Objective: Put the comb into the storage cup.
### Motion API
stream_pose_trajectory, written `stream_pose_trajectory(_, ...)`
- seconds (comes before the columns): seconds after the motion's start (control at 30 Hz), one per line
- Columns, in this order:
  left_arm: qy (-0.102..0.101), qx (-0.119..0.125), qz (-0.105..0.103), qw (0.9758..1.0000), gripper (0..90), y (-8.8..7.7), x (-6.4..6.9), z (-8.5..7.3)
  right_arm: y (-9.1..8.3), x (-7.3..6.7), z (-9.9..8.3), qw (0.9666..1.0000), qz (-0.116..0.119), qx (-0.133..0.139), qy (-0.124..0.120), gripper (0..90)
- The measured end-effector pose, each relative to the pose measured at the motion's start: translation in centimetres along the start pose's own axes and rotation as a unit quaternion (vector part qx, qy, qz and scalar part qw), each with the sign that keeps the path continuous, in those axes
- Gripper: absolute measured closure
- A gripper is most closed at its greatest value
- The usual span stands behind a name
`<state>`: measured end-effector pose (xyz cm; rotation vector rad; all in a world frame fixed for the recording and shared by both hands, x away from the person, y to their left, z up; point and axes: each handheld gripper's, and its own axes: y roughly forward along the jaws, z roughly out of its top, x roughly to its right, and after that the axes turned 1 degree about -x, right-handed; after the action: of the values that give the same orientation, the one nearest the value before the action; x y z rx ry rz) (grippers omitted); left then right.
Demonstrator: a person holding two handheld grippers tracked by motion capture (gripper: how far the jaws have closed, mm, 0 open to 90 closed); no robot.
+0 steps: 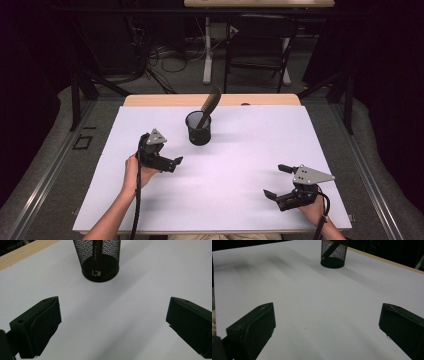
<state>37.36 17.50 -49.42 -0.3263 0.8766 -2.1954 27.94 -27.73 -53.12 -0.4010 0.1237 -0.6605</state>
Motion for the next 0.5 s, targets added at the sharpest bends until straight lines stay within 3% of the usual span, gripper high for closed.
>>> stream_pose_trajectory(0.5, -0.005, -0.005, 0.003, 1.0, 0.0, -1.2, 1.0, -2.6, 0.0, 0.0, 0.0, 1.0, -0.002, -0.002, 0.001, 0.4)
